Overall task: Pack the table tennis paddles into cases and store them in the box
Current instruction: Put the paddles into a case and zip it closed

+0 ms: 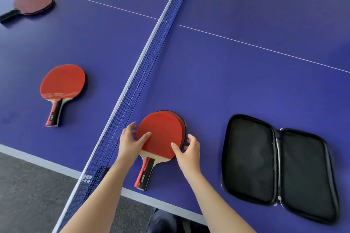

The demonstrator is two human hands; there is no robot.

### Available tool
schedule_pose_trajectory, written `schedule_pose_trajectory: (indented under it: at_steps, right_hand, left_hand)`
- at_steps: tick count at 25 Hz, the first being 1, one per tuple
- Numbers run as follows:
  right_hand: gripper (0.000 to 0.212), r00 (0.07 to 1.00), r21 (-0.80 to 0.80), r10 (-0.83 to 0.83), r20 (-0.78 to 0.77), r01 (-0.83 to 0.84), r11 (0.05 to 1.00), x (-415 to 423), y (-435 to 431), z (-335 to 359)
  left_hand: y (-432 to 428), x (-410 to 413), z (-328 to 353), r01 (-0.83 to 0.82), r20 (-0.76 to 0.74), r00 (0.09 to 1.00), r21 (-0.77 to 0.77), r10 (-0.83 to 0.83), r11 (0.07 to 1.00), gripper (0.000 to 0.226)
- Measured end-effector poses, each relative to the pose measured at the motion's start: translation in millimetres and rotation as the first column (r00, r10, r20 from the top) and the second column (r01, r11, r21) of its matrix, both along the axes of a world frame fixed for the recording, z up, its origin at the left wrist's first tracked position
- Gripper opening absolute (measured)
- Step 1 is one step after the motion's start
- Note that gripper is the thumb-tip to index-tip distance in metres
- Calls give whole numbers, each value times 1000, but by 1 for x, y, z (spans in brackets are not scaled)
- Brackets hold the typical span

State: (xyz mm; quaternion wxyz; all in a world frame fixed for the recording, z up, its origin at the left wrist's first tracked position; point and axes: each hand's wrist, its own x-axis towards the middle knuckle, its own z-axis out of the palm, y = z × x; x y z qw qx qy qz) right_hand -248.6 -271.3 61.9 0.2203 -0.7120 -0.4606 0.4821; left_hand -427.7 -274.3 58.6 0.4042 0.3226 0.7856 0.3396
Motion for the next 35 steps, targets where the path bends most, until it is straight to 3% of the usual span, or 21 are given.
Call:
schedule_pose_trajectory:
  at_steps: [5,10,20,27,35]
  right_hand:
    - [67,996,-33,-46,78,48,998,-9,6,-6]
    - [67,988,-75,-88,127,98,992,-18,10,-8]
    - [64,979,8,-194,67,194,981,8,10,13]
    - [59,959,95,-281,26,277,956,84,11,49]
    - [60,927,110,-376,7,373,921,232,-5,64]
  left_hand:
    - [6,3,-9,88,-47,995,-59,-90,994,67]
    - [10,5,-5,69,-89,993,-73,-75,995,67]
    - [13,34,19,5,-53,999,7,-5,1000,65]
    - [28,109,43,101,-13,995,85,-101,991,65]
    - [26,259,53,190,-2,982,109,-191,976,67]
